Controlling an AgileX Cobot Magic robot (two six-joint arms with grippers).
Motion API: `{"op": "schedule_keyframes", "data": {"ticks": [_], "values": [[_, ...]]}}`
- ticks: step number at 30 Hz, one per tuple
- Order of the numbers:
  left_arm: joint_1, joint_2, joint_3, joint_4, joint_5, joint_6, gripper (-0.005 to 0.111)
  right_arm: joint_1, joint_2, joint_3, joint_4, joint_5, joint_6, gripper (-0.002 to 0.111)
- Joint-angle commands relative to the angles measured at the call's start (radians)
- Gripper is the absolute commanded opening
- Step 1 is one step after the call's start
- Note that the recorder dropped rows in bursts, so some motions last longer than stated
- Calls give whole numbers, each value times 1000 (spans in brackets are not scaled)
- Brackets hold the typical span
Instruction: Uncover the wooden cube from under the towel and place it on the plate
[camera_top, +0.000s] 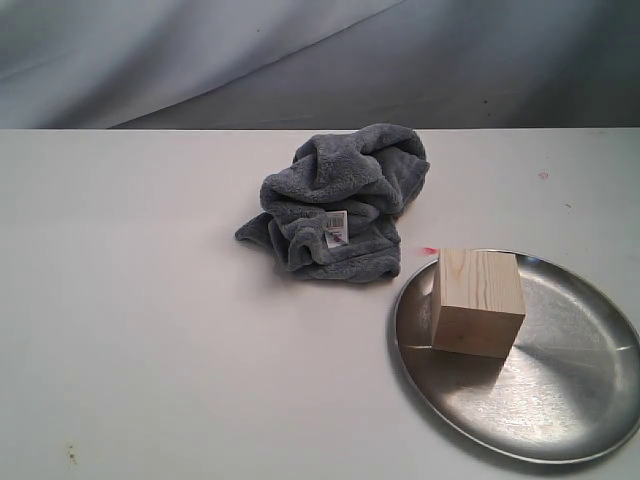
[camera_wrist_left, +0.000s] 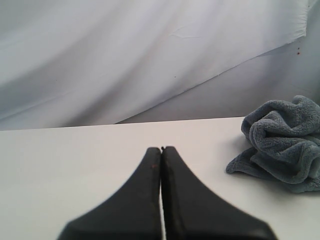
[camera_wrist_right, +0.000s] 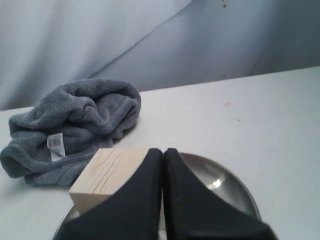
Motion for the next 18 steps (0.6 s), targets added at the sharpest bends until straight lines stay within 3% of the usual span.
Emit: {"op": "schedule_keyframes", "data": {"ticks": [1,9,14,18], "values": [[-5,-4,4,-2,-3,-3,0,-26,-105,3,-38,11,-16,0],[-5,-4,4,-2,-3,-3,0,-26,-119,3,-160,28,89,0],[-5,-4,4,-2,-3,-3,0,-26,-119,3,-150,33,87,0],[-5,-4,4,-2,-3,-3,0,-26,-119,3,-42,40,-31,0]]}}
